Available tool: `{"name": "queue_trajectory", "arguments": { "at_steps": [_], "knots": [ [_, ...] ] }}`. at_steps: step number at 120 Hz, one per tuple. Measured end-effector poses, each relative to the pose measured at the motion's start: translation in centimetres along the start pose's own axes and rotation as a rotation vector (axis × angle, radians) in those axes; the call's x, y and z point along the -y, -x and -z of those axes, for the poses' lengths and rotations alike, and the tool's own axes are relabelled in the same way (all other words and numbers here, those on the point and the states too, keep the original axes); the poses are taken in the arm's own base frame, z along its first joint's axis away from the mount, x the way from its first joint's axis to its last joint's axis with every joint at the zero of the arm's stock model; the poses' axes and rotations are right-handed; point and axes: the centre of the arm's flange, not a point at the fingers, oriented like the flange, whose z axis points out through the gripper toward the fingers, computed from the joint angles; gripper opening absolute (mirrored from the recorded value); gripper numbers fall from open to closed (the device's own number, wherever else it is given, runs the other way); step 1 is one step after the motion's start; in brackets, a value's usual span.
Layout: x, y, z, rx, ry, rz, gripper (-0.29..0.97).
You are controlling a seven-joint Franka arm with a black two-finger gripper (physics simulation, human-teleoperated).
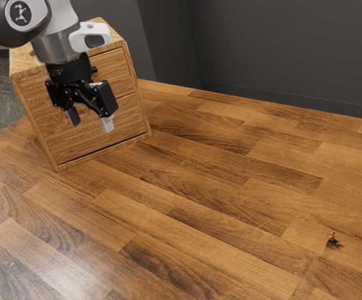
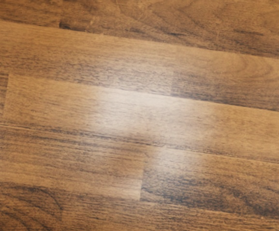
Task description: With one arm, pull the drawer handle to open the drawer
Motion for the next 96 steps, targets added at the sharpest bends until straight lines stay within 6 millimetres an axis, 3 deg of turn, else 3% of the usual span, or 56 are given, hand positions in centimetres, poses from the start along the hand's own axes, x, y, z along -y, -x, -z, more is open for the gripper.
{"name": "queue_trajectory", "arguments": {
  "at_steps": [18,34,44,49,54,60,67,76,96],
  "knots": [
    [-6.5,0.0,0.6,-0.037,0.003,-0.113,0.68],
    [-8.9,1.0,1.9,-0.063,0.003,-0.188,0.68],
    [-9.6,2.1,4.1,-0.149,-0.033,-0.293,0.68],
    [-8.2,3.0,5.0,-0.200,-0.109,-0.307,0.68],
    [-3.7,3.3,5.2,-0.232,-0.196,-0.252,0.68],
    [1.1,2.2,4.0,-0.233,-0.256,-0.220,0.68],
    [4.2,0.4,2.2,-0.227,-0.324,-0.248,0.68],
    [6.1,-1.9,0.3,-0.231,-0.442,-0.328,0.68],
    [8.0,-5.7,-2.4,-0.280,-0.560,-0.477,0.68]
  ]
}}
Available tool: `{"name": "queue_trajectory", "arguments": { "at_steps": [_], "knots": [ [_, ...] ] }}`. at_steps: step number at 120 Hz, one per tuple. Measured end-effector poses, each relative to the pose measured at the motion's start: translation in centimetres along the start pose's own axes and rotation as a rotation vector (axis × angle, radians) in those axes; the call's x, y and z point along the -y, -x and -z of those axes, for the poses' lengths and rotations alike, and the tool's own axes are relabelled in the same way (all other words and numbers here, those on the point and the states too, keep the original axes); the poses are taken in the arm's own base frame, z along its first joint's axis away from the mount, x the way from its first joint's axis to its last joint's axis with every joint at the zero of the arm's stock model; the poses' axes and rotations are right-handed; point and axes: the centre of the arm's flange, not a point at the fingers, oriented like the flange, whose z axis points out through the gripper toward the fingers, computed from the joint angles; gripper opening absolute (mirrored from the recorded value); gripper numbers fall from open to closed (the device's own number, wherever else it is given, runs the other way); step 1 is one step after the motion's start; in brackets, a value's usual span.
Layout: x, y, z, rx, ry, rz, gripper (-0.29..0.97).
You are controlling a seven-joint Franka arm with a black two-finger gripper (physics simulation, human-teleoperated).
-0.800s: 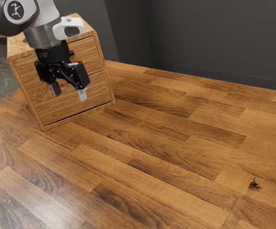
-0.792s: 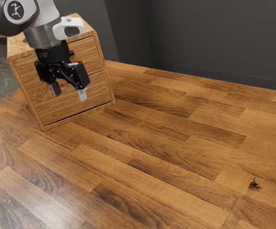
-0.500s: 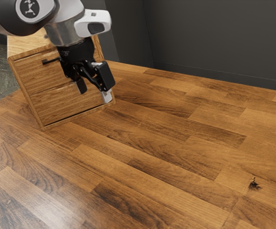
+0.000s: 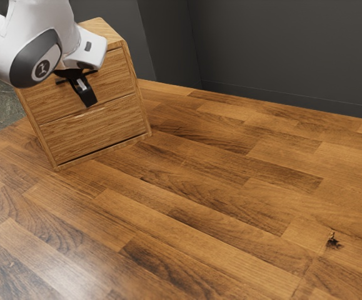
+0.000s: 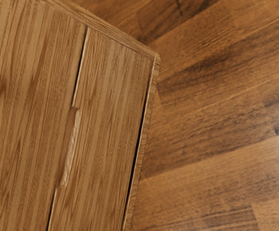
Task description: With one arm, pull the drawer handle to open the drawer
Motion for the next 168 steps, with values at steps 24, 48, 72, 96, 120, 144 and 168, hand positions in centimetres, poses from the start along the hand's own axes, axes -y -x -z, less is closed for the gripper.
{"name": "queue_trajectory", "arguments": {
  "at_steps": [24,48,72,96,120,144,168],
  "knots": [
    [1.5,-1.7,-5.3,-0.055,-0.065,-0.128,0.68],
    [4.4,0.1,-6.8,-0.054,-0.116,-0.139,0.68],
    [6.9,-1.1,-9.8,-0.112,-0.102,-0.124,0.68],
    [9.1,0.1,-12.2,-0.126,-0.083,-0.103,0.68],
    [9.0,0.1,-14.0,-0.144,-0.045,-0.129,0.68],
    [8.7,0.1,-15.1,-0.140,-0.029,-0.166,0.70],
    [8.3,0.1,-15.5,-0.137,-0.022,-0.198,0.68]
  ]
}}
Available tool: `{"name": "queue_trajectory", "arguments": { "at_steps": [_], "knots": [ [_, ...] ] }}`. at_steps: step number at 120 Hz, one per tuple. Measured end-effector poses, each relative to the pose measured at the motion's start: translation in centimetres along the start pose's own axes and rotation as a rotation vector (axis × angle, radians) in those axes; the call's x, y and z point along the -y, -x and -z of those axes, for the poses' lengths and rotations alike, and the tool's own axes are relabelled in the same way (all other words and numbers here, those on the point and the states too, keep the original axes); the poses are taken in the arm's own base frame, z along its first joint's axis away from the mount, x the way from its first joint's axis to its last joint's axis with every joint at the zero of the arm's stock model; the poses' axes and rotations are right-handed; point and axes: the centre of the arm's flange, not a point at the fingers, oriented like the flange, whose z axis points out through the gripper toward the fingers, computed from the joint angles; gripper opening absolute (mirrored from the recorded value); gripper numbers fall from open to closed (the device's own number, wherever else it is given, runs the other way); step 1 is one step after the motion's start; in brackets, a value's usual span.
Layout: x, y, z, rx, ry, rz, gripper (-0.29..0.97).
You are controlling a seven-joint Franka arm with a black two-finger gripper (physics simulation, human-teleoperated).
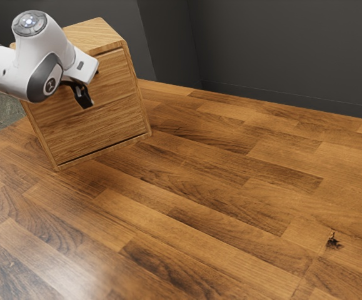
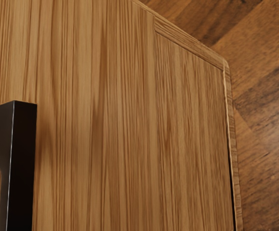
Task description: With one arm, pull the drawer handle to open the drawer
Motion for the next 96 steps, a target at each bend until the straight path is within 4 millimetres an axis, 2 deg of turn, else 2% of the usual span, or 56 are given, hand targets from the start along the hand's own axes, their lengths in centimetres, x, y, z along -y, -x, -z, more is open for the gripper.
{"name": "queue_trajectory", "arguments": {
  "at_steps": [9,26,34,48,61,69,82,96],
  "knots": [
    [-0.1,0.0,0.0,0.001,0.002,-0.010,0.68],
    [-1.4,-0.3,-0.1,0.013,0.021,-0.041,0.69],
    [-2.0,-0.5,0.6,0.019,0.023,-0.058,0.70],
    [-2.8,-0.8,1.9,0.025,0.019,-0.080,0.59],
    [-4.0,-1.2,2.7,0.028,0.029,-0.099,0.60],
    [-4.7,-1.7,3.7,0.021,0.029,-0.109,0.56],
    [-5.4,-2.2,5.6,0.016,0.021,-0.122,0.61],
    [-6.1,-2.3,5.8,0.018,0.029,-0.130,0.67]
  ]
}}
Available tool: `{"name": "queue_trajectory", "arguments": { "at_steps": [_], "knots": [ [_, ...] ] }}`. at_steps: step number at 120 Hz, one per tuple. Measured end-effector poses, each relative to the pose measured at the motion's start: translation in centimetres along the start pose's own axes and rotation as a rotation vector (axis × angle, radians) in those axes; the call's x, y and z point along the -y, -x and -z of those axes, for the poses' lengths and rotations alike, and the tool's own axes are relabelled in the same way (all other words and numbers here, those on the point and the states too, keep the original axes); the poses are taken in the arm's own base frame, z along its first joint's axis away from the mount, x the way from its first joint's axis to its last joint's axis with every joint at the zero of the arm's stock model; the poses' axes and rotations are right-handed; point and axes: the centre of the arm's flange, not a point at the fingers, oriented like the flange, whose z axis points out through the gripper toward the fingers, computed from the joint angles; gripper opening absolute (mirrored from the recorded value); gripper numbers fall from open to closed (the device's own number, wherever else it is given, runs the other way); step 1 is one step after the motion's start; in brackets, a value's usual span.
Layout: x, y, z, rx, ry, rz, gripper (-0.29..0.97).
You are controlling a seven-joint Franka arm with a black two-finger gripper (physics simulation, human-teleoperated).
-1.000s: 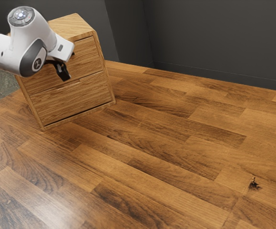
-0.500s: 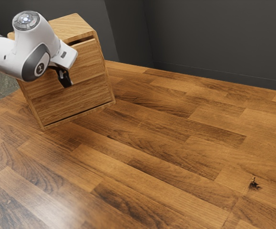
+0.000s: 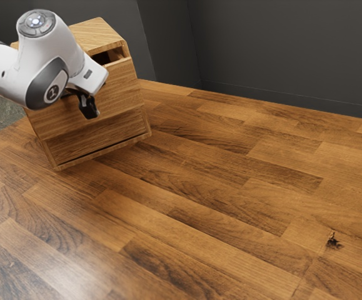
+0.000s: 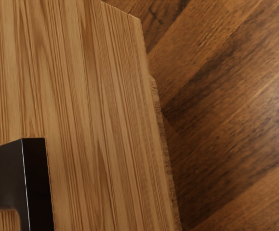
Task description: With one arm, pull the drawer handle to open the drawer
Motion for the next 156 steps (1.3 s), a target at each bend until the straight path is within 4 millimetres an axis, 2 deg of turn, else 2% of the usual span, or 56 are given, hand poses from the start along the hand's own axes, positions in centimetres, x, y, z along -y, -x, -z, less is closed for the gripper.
{"name": "queue_trajectory", "arguments": {
  "at_steps": [24,42,57,69,79,102,110,119,134,156],
  "knots": [
    [-1.6,-0.9,0.5,-0.002,0.016,-0.025,0.71],
    [-2.2,-1.1,1.5,0.000,0.014,-0.034,0.63],
    [-3.0,-1.3,1.8,0.000,0.023,-0.039,0.72],
    [-3.5,-1.5,2.6,-0.001,0.020,-0.044,0.64],
    [-3.9,-1.7,2.9,0.000,0.023,-0.048,0.69],
    [-4.1,-1.6,2.9,-0.011,0.028,-0.039,0.70],
    [-4.3,-1.6,2.7,-0.014,0.031,-0.037,0.75],
    [-4.5,-1.6,3.1,-0.015,0.030,-0.038,0.70],
    [-5.0,-1.7,3.5,-0.017,0.028,-0.040,0.71],
    [-5.4,-1.8,3.9,-0.016,0.027,-0.044,0.67]
  ]
}}
